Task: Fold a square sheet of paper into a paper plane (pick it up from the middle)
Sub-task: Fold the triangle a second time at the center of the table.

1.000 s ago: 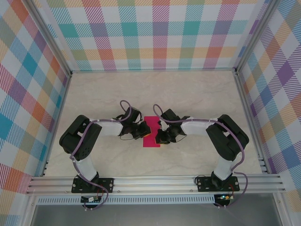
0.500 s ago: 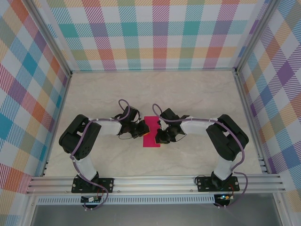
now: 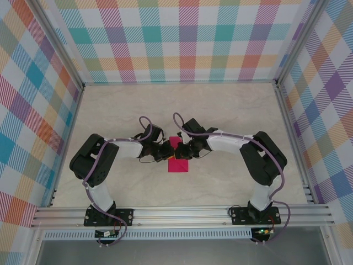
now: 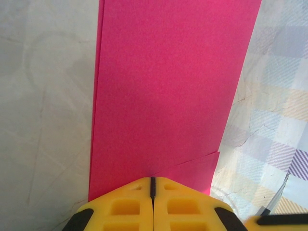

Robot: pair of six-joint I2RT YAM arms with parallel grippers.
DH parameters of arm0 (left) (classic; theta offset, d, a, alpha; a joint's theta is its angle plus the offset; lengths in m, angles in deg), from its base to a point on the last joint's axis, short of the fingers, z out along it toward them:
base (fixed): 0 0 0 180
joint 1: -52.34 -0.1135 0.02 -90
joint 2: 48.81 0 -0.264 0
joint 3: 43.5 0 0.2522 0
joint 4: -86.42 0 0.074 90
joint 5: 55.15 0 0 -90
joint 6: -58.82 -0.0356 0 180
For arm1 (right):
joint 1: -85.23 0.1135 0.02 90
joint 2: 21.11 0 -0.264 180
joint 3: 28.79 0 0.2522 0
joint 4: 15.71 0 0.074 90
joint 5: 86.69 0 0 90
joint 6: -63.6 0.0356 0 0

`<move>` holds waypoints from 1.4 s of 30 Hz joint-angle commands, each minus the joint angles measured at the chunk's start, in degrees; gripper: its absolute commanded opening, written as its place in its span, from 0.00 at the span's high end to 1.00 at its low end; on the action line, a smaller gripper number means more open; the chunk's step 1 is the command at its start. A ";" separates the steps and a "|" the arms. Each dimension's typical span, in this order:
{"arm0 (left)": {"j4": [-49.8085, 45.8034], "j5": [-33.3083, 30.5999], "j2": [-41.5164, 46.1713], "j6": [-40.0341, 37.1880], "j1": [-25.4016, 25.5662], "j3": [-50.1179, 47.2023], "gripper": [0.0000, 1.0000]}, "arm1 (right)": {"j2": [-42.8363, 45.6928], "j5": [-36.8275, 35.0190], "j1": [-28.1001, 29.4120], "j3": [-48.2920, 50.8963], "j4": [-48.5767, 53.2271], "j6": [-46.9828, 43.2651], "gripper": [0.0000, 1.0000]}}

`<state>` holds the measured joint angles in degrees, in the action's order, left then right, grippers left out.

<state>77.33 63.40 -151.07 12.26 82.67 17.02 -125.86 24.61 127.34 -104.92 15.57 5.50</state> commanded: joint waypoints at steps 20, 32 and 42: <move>-9.10 -7.31 -4.74 -0.44 -0.27 -0.22 0.96 | -2.87 -0.91 0.43 4.71 0.73 -4.26 0.92; -11.78 -9.48 -5.64 -0.90 -0.36 0.78 0.96 | 5.73 -0.99 0.34 13.38 6.41 -7.66 0.92; -9.96 -5.89 -3.71 -0.54 -0.31 2.57 0.94 | 14.13 -5.51 -0.49 13.33 6.80 -4.96 0.92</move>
<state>72.39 63.18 -151.94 12.39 82.58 20.00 -115.36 21.68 127.51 -90.63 20.64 -0.23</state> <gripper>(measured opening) 0.060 0.084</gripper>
